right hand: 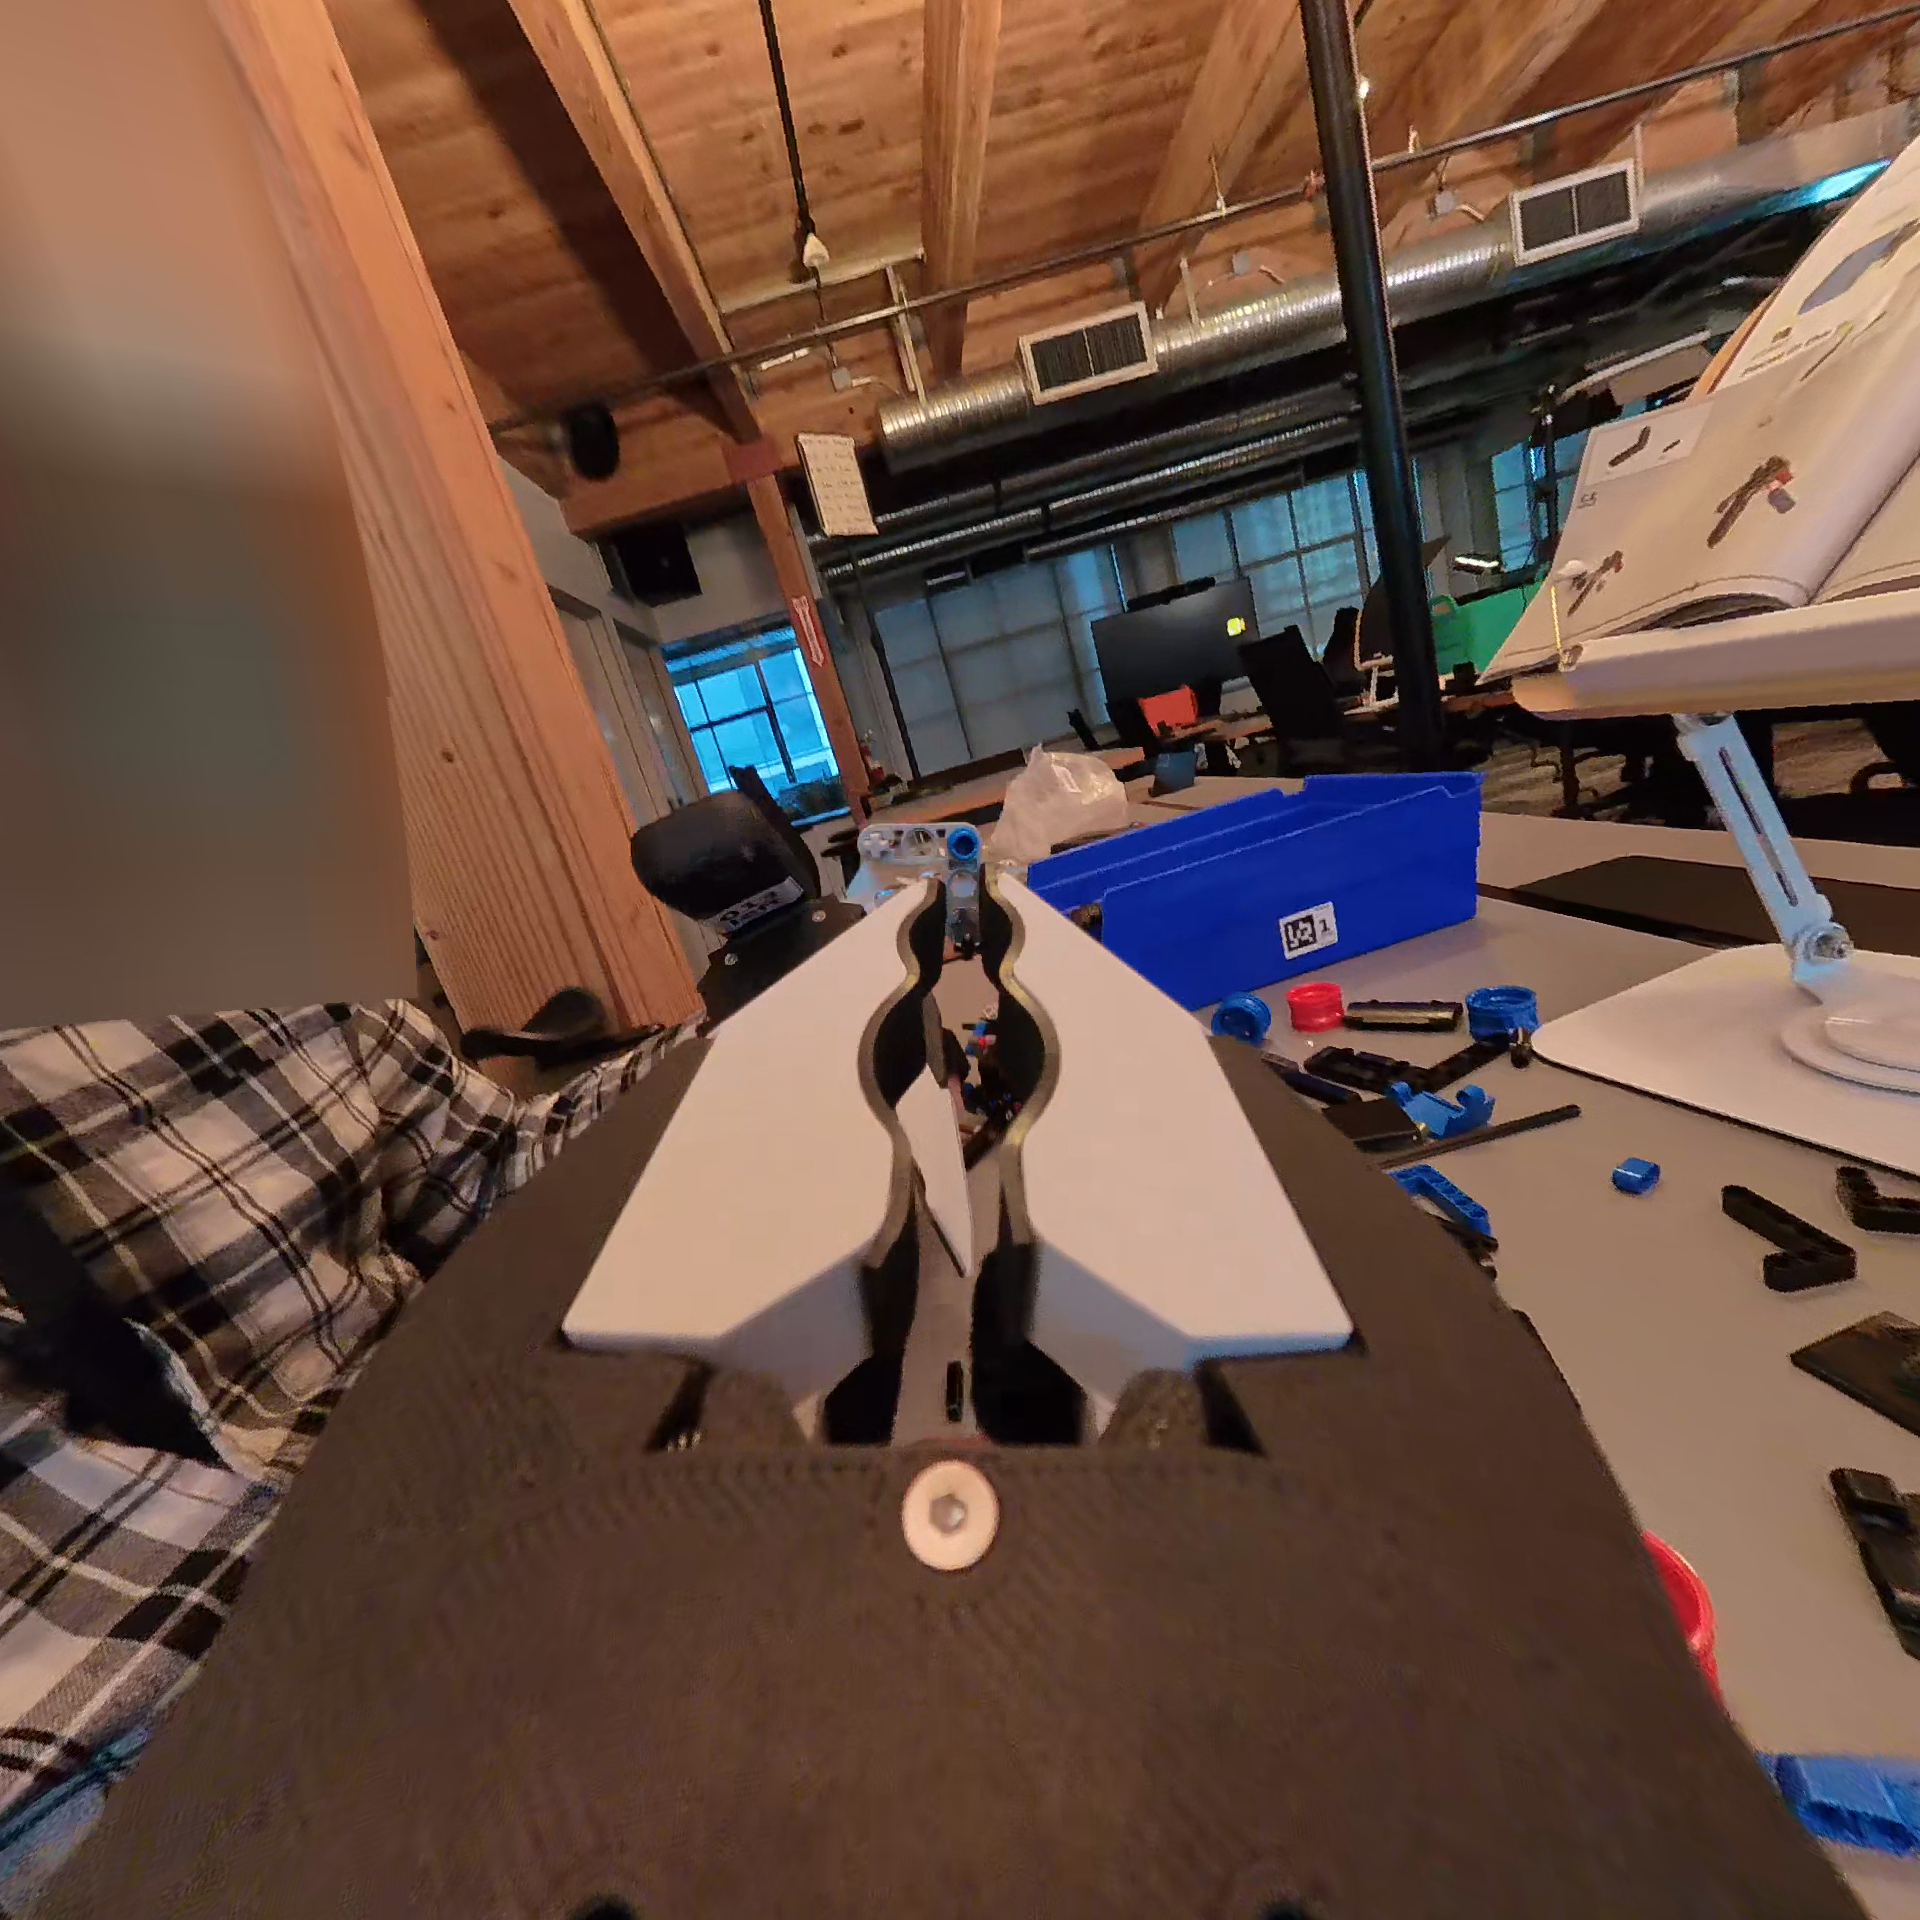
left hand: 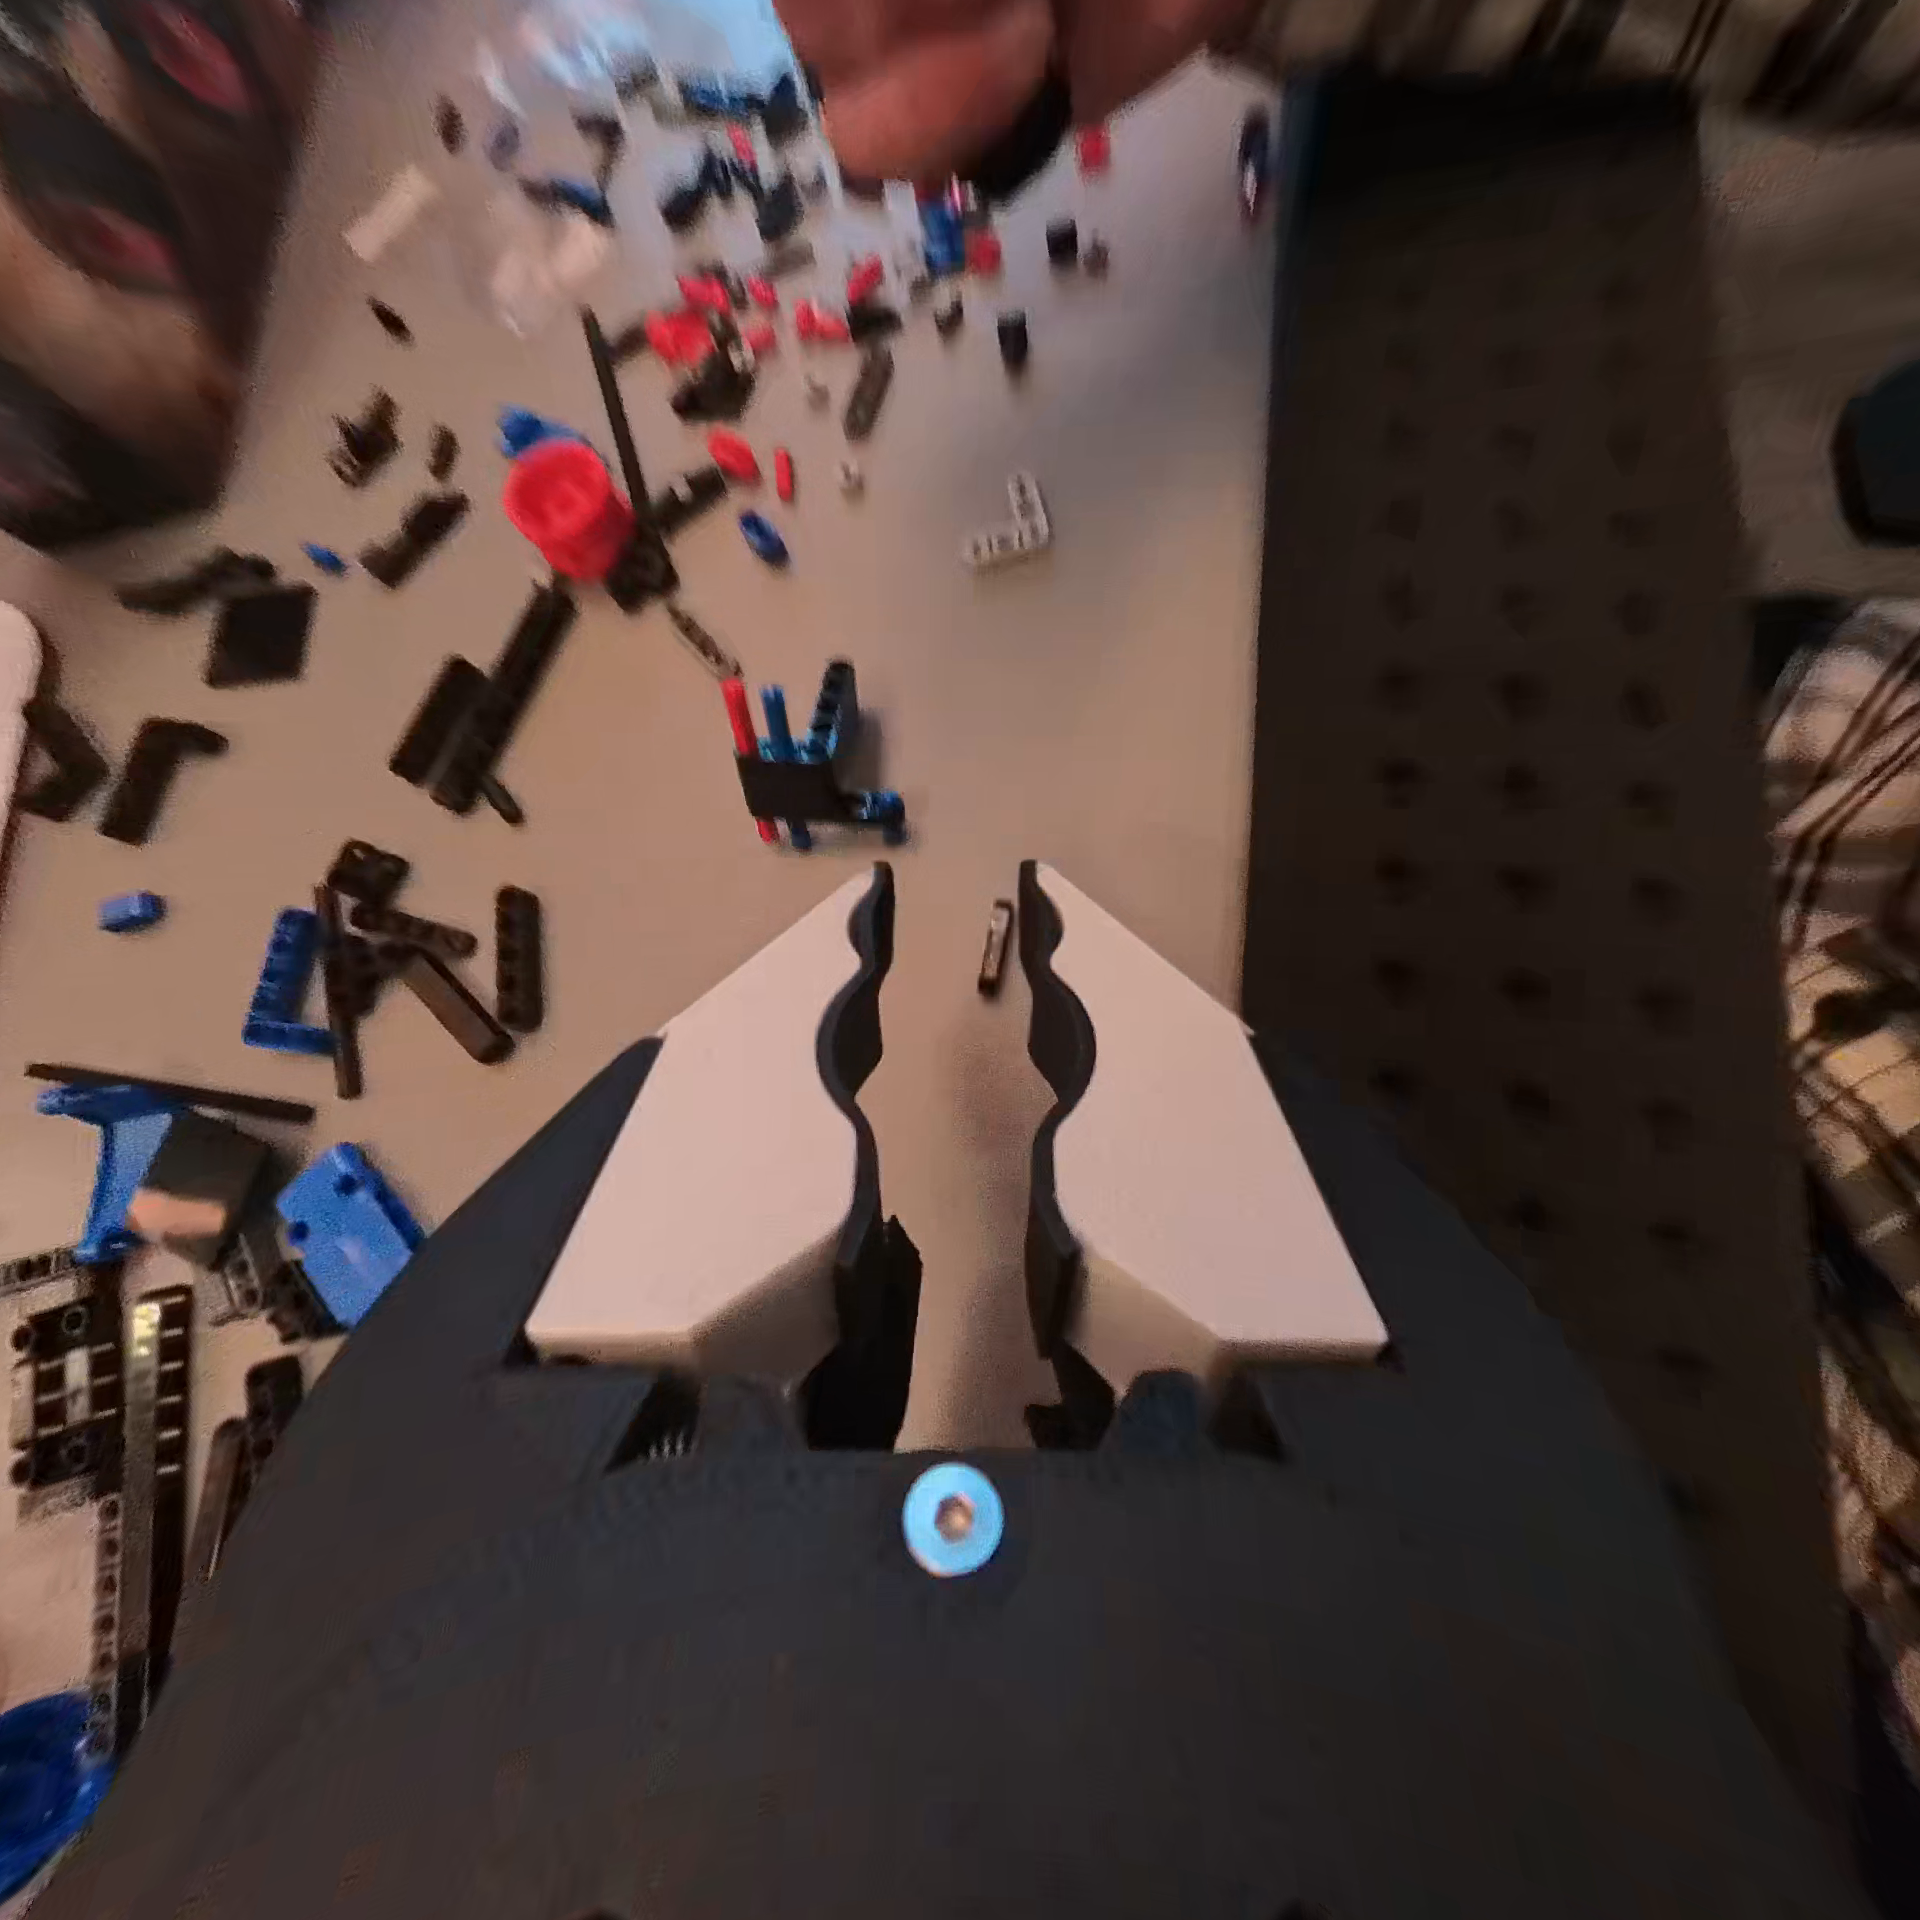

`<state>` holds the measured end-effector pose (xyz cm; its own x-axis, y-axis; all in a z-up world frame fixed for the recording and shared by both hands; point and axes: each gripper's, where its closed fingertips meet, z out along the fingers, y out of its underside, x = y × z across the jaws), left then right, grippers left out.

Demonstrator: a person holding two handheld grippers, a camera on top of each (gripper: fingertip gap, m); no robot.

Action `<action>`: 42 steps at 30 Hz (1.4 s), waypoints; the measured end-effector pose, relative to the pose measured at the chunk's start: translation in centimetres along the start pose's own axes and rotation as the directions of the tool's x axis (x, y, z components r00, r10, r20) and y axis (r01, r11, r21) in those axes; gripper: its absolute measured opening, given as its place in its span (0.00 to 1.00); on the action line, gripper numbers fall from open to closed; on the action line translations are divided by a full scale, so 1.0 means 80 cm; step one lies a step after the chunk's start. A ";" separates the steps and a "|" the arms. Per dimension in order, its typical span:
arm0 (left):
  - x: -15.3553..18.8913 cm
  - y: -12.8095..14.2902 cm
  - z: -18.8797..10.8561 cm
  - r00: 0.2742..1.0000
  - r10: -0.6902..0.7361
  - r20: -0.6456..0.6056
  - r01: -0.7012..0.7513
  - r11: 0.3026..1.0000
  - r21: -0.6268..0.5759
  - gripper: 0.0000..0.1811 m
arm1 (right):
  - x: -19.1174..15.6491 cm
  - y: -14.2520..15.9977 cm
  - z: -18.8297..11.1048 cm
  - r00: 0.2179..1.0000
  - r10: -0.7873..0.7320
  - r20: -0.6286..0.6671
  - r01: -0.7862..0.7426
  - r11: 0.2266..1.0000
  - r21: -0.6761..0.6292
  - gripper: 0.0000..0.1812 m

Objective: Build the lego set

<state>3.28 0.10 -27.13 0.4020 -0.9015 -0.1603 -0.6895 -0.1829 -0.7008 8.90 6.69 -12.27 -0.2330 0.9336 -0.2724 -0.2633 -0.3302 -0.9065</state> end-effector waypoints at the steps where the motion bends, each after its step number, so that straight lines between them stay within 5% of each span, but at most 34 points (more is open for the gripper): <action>1: 0.004 0.010 0.006 1.000 0.007 -0.015 -0.008 0.999 -0.050 0.12 | 0.000 0.002 0.001 1.000 -0.005 -0.003 0.005 1.000 -0.009 0.02; 12: 0.017 0.046 0.033 0.998 -0.002 -0.067 -0.011 0.980 -0.197 0.04 | 0.000 0.009 0.001 0.999 -0.048 -0.022 0.047 0.998 -0.049 0.02; 21: 0.013 0.044 0.035 1.000 0.013 0.023 -0.008 0.979 -0.205 0.01 | 0.001 0.011 0.000 0.996 -0.078 -0.035 0.075 0.995 -0.067 0.02; 27: 0.018 0.045 0.032 1.000 -0.011 -0.003 0.010 0.980 -0.198 0.08 | 0.001 0.014 0.001 0.995 -0.093 -0.041 0.089 0.992 -0.084 0.02; 42: 0.019 0.045 0.033 0.997 -0.073 -0.011 0.070 0.980 -0.187 0.01 | 0.002 0.015 0.001 0.993 -0.111 -0.049 0.106 0.990 -0.095 0.02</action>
<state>3.05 -0.89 -31.72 0.4445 -0.8901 -0.1009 -0.7605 -0.3155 -0.5675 8.44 6.44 -13.38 -0.1559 0.9702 -0.1854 -0.1968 -0.2144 -0.9567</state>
